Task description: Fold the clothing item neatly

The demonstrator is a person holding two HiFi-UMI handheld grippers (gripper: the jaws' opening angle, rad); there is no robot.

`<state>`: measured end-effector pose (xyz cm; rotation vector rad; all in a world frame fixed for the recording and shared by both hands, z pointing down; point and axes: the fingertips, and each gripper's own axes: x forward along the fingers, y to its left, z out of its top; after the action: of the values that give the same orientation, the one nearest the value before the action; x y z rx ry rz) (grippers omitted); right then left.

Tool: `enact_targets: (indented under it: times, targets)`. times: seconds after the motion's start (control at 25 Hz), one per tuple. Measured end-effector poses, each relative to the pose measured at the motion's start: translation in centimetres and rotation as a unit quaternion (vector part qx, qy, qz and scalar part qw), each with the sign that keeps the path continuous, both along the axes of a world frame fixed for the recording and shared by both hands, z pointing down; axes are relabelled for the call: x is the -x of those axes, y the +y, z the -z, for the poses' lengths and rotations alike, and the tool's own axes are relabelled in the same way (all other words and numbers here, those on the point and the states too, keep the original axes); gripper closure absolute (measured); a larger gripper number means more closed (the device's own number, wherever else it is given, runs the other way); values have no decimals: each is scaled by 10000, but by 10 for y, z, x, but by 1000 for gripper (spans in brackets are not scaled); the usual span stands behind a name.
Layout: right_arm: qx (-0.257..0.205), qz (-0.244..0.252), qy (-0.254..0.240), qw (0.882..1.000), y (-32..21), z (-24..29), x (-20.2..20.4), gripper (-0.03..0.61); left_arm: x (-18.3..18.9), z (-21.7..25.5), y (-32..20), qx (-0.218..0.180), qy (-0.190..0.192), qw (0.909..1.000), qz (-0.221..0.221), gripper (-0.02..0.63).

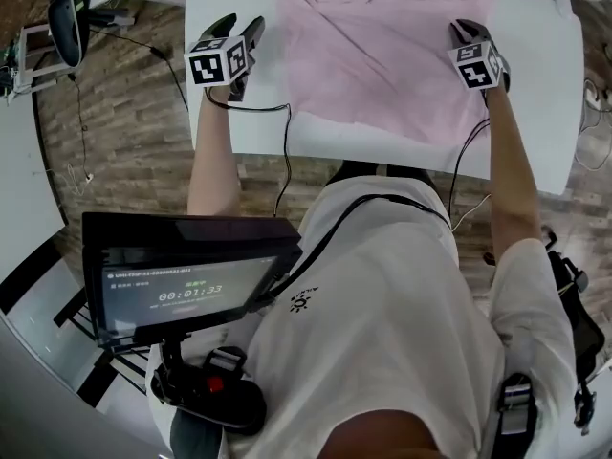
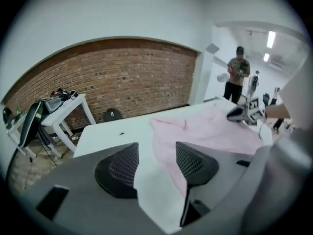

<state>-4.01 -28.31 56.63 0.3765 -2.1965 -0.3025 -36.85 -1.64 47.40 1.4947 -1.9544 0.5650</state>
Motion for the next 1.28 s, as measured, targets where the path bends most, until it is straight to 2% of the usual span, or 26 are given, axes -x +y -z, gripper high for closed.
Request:
enact_targets:
  times: [0.04,0.16,0.2,0.28,0.36,0.44,0.52,0.6,0.68,0.76,0.84,1.0,1.16,1.28]
  targets:
    - [-80,-83,262,9996,-7,-11,-6,524,-15,-16,6,276,-16,9994,-198,394]
    - [-453,-569,818,9940,-38,-24,-36,558,-66,-56,24,858,35,9944,-623,597]
    - [-568,-728,928,9914,-46,-21,-46,566,-84,-67,32,1037,43,9917,-760,610]
    - [-629,-997,1071,9872,-52,-12,-64,574,-114,-87,51,1378,-12,9856,-980,610]
    - [-506,-1157,927,9877,-47,-3,-75,574,-132,-101,72,1579,-96,9822,-1013,609]
    - [-265,-1265,304,9911,-35,14,-81,572,-144,-106,88,1589,27,9829,-932,589]
    - [152,-1356,-411,9898,-12,29,-96,572,-152,-106,102,1559,293,9840,-816,512]
    - [596,-1374,-772,9857,20,30,-121,570,-158,-110,119,1612,615,9825,-694,466]
    - [961,-1408,-807,9821,53,23,-151,510,-165,-120,132,1664,1044,9788,-585,433]
    - [1237,-1479,-716,9786,81,14,-177,474,-170,-126,137,1572,1406,9765,-456,433]
    - [1462,-1640,-675,9732,103,4,-199,456,-169,-131,136,1458,1558,9763,-355,433]
    - [1777,-1855,-616,9645,128,-14,-218,439,-164,-142,119,1397,1552,9775,-293,433]
    - [1758,-2098,-534,9603,135,-30,-222,420,-167,-144,113,1405,1378,9802,-226,434]
    - [1846,-2696,-655,9428,135,-46,-248,420,-187,-142,118,1341,1232,9829,-259,434]
